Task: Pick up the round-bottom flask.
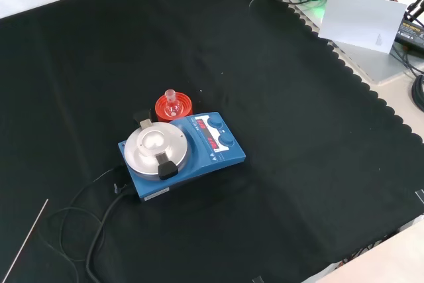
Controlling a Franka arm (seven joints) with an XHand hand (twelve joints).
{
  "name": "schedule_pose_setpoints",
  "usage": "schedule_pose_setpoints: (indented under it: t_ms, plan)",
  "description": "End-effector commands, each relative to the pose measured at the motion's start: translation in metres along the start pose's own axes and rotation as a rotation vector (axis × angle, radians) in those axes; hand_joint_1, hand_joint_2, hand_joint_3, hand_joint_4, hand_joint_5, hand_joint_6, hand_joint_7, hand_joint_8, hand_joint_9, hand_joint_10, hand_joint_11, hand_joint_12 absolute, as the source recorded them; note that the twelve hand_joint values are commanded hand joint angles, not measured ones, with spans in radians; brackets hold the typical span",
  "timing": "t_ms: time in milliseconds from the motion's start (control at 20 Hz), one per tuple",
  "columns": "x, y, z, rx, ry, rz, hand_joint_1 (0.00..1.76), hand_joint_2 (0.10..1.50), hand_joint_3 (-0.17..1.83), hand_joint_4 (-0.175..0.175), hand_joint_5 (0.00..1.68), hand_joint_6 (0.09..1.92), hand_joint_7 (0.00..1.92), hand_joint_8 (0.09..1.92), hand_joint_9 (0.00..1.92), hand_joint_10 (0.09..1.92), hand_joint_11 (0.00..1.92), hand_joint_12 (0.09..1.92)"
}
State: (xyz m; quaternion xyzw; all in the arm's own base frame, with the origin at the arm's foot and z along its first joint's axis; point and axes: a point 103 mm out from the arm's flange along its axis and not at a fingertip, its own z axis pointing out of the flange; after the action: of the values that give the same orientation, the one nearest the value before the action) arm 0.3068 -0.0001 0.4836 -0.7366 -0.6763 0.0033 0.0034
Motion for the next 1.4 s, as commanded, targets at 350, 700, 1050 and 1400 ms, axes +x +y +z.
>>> schedule_pose_setpoints:
  t_ms: [350,700,1050,1400]
  plan:
    - [-0.025,-0.020,-0.048,-0.079,-0.071,0.065,0.08,1.26,0.33,-0.004,0.31,0.09,0.18,0.50,0.21,0.62,0.00,1.10]
    - [-0.019,-0.015,-0.034,-0.060,-0.062,0.076,0.12,1.25,0.29,-0.006,0.31,0.09,0.17,0.51,0.21,0.62,0.00,1.09]
    - [-0.049,-0.003,-0.010,-0.062,-0.006,0.110,0.20,1.22,0.26,-0.009,0.31,0.09,0.17,0.52,0.22,0.62,0.00,1.09]
    - [-0.054,0.041,0.017,-0.057,0.048,0.101,0.26,1.20,0.25,-0.014,0.33,0.09,0.19,0.54,0.24,0.63,0.00,1.13]
